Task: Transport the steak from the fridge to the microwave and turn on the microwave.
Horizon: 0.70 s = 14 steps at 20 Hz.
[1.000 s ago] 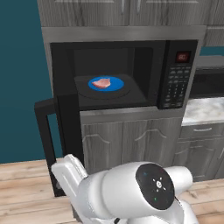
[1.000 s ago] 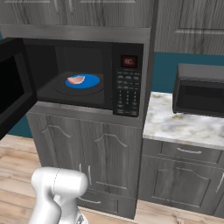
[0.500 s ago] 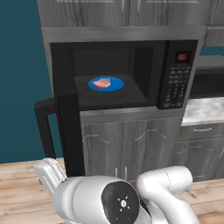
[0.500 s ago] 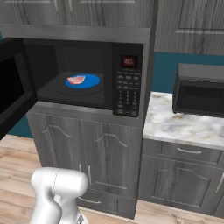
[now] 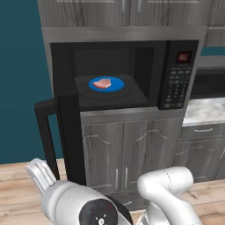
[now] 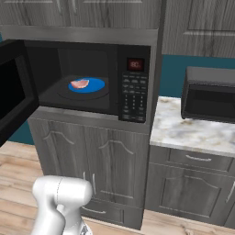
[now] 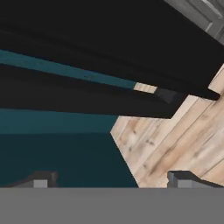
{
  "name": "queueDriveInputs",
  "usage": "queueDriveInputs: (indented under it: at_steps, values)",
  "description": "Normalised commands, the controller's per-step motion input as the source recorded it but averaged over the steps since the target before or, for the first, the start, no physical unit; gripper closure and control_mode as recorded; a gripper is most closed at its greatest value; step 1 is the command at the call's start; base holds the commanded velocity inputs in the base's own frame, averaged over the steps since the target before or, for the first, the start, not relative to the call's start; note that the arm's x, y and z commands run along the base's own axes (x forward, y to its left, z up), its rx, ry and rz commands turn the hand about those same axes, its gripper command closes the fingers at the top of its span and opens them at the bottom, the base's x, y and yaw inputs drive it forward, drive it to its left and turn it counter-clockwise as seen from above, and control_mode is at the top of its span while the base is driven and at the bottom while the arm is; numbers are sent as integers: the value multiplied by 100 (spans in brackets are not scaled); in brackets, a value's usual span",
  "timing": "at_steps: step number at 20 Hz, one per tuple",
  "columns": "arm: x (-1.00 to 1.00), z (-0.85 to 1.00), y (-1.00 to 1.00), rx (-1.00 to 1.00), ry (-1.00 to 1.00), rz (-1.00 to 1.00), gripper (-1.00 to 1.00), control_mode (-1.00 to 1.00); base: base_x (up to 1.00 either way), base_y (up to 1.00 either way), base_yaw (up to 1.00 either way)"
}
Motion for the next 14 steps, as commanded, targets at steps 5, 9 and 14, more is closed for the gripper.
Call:
queueDriveInputs:
  at_steps: [5, 9, 14]
  values:
    - [17, -4, 9, 0, -4, -16, -100, -100, 0, 0, 0]
    - [10, -2, 1, 0, 0, -20, -100, -100, 0, 0, 0]
    - [8, -3, 0, 0, -2, -18, -100, -100, 0, 0, 0]
